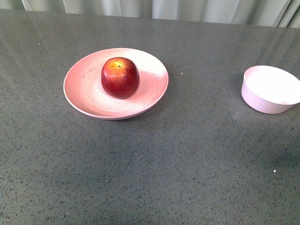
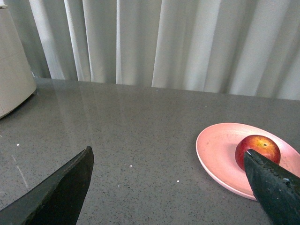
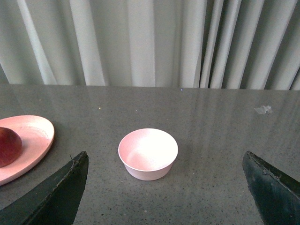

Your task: Move apple from plate to bowl

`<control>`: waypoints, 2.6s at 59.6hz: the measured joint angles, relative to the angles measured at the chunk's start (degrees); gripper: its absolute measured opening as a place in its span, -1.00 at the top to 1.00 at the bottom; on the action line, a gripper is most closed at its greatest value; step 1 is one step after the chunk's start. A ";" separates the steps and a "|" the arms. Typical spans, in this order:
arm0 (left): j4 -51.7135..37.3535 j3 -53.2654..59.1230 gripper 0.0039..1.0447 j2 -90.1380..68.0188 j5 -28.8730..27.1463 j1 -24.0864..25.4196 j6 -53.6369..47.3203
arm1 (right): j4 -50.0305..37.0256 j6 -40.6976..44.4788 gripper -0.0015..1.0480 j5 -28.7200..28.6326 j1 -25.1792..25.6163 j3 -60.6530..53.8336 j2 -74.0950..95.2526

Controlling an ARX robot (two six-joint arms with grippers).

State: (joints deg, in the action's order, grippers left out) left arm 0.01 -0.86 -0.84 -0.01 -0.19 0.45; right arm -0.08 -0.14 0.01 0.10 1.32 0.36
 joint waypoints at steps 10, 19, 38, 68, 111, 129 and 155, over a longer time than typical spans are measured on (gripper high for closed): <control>0.00 0.00 -0.84 0.00 0.00 0.00 0.00 | 0.00 0.00 -0.83 0.00 0.00 0.00 0.00; 0.00 0.00 -0.84 0.00 0.02 0.00 0.00 | 0.00 0.00 -0.83 0.00 0.00 0.00 0.00; 0.00 0.00 -0.84 0.00 0.02 0.00 0.00 | 0.00 0.00 -0.83 0.00 0.00 0.00 0.00; 0.00 0.00 -0.84 0.00 0.02 0.00 0.00 | 13.94 -1.29 -0.83 -6.78 1.88 10.03 23.02; 0.00 0.00 -0.84 0.00 0.02 0.00 0.00 | -19.37 -5.33 -0.83 -4.61 8.50 36.81 98.27; 0.00 0.00 -0.84 0.00 0.02 0.00 0.00 | -19.74 -5.86 -0.83 -2.32 6.10 42.12 105.26; 0.00 0.00 -0.84 0.00 0.02 0.00 0.00 | -18.27 -5.90 0.16 -0.44 4.76 44.94 109.00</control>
State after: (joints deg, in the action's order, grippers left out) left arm 0.01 -0.86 -0.84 0.01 -0.19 0.45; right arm -18.35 -6.04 -0.43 4.86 46.26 109.36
